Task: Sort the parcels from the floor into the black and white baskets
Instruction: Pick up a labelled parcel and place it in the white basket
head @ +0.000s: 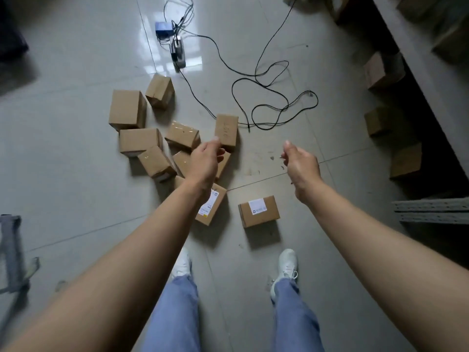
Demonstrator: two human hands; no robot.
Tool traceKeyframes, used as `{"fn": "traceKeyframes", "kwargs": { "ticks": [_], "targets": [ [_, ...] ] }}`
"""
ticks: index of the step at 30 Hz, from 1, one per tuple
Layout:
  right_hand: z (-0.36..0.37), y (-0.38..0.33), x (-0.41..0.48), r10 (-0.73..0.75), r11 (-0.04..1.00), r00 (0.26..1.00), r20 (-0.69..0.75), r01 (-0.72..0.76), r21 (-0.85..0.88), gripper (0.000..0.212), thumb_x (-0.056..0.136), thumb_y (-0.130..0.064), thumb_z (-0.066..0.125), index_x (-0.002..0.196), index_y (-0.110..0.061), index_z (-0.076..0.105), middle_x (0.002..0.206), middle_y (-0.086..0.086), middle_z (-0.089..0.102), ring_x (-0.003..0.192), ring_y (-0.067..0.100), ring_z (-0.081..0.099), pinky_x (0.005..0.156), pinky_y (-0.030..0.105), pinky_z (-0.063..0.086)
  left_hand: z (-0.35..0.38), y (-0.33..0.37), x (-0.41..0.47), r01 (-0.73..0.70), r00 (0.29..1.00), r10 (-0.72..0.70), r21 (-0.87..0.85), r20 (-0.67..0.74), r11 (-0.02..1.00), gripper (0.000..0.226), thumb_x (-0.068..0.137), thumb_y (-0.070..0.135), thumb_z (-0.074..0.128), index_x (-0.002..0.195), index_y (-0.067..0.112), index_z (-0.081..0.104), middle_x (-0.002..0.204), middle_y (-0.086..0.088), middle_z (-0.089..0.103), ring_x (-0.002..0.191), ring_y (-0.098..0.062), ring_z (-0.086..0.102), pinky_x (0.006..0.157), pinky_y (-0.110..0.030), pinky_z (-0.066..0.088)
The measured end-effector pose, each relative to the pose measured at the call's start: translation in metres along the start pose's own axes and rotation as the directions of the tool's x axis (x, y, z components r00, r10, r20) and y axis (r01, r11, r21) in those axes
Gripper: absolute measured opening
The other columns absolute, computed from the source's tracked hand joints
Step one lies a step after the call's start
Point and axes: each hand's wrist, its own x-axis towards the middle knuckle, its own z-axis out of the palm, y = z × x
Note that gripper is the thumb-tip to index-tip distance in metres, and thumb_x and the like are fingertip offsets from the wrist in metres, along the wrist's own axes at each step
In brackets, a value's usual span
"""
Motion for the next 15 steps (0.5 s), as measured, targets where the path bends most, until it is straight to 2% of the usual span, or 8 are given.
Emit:
{"fn": "traceKeyframes", "kwargs": {
  "ticks": [2,4,6,8,10,12,13,15],
  "targets": [
    [-0.005,0.036,0.041,0.0,0.998,1.0,0.022,0.002,-0.071,0.044,0.095,-0.041,0.047,0.102,-0.001,0.062,0.087,0.001,0.053,0.079,0.011,0.047,0.064,0.024,0.038,0.029,-0.039,0.032,0.016,0.999,-0.015,0.015,-0.031,1.0,0.026,0.098,0.036,0.041,0.1,0.017,0.059,0.104,-0.003,0.061,0.102,-0.018,0.056,0.08,-0.027,0.042],
    [-0.008,0.081,0.083,0.021,0.992,0.999,0.028,-0.017,-0.124,0.05,0.094,-0.04,0.048,0.108,0.006,0.059,0.086,0.007,0.055,0.074,0.014,0.05,0.062,0.025,0.039,0.06,-0.086,0.071,0.038,0.997,-0.035,0.041,-0.075,0.998,0.023,0.097,0.034,0.044,0.088,0.02,0.058,0.097,-0.002,0.059,0.098,-0.02,0.055,0.084,-0.032,0.043],
    [-0.007,0.133,0.124,0.051,0.984,0.998,0.029,-0.045,-0.174,0.051,0.094,-0.039,0.05,0.112,0.008,0.058,0.103,0.017,0.066,0.095,0.026,0.06,0.072,0.03,0.045,0.088,-0.144,0.109,0.078,0.99,-0.068,0.074,-0.126,0.994,0.024,0.096,0.032,0.045,0.078,0.019,0.055,0.089,-0.004,0.056,0.089,-0.02,0.052,0.081,-0.035,0.041],
    [-0.004,0.19,0.162,0.084,0.972,0.996,0.028,-0.076,-0.221,0.047,0.093,-0.039,0.051,0.111,0.004,0.06,0.114,0.016,0.064,0.109,0.028,0.056,0.076,0.031,0.044,0.109,-0.207,0.145,0.137,0.977,-0.122,0.078,-0.173,0.987,0.025,0.095,0.03,0.045,0.074,0.017,0.053,0.085,-0.005,0.052,0.082,-0.02,0.047,0.076,-0.032,0.036],
    [0.002,0.247,0.196,0.109,0.957,0.993,0.049,-0.092,-0.276,0.042,0.093,-0.04,0.052,0.112,-0.004,0.062,0.103,0.005,0.065,0.099,0.023,0.058,0.077,0.029,0.042,0.121,-0.268,0.176,0.198,0.964,-0.167,0.137,-0.208,0.971,0.024,0.095,0.027,0.044,0.079,0.01,0.053,0.083,-0.006,0.051,0.079,-0.02,0.046,0.072,-0.026,0.037],
    [0.01,0.303,0.225,0.136,0.938,0.988,0.077,-0.104,-0.33,0.04,0.093,-0.041,0.052,0.115,-0.01,0.061,0.101,-0.001,0.06,0.091,0.014,0.052,0.078,0.025,0.036,0.126,-0.326,0.199,0.266,0.952,-0.212,0.248,-0.223,0.932,0.026,0.096,0.027,0.041,0.086,0.006,0.053,0.076,-0.002,0.05,0.069,-0.014,0.046,0.058,-0.013,0.038],
    [0.014,0.33,0.239,0.163,0.927,0.983,0.083,-0.124,-0.354,0.042,0.093,-0.043,0.051,0.117,-0.009,0.059,0.108,0.001,0.06,0.092,0.014,0.052,0.079,0.025,0.036,0.128,-0.354,0.209,0.301,0.943,-0.242,0.275,-0.227,0.913,0.028,0.096,0.027,0.041,0.085,0.005,0.054,0.073,0.0,0.049,0.066,-0.012,0.045,0.052,-0.013,0.037],
    [0.024,0.381,0.262,0.243,0.899,0.966,0.085,-0.191,-0.395,0.056,0.092,-0.048,0.049,0.128,-0.006,0.052,0.127,0.006,0.057,0.108,0.02,0.053,0.084,0.027,0.037,0.13,-0.404,0.226,0.396,0.907,-0.338,0.24,-0.25,0.886,0.03,0.096,0.029,0.042,0.078,0.008,0.056,0.075,0.003,0.049,0.065,-0.01,0.045,0.052,-0.021,0.034]
  ]
}}
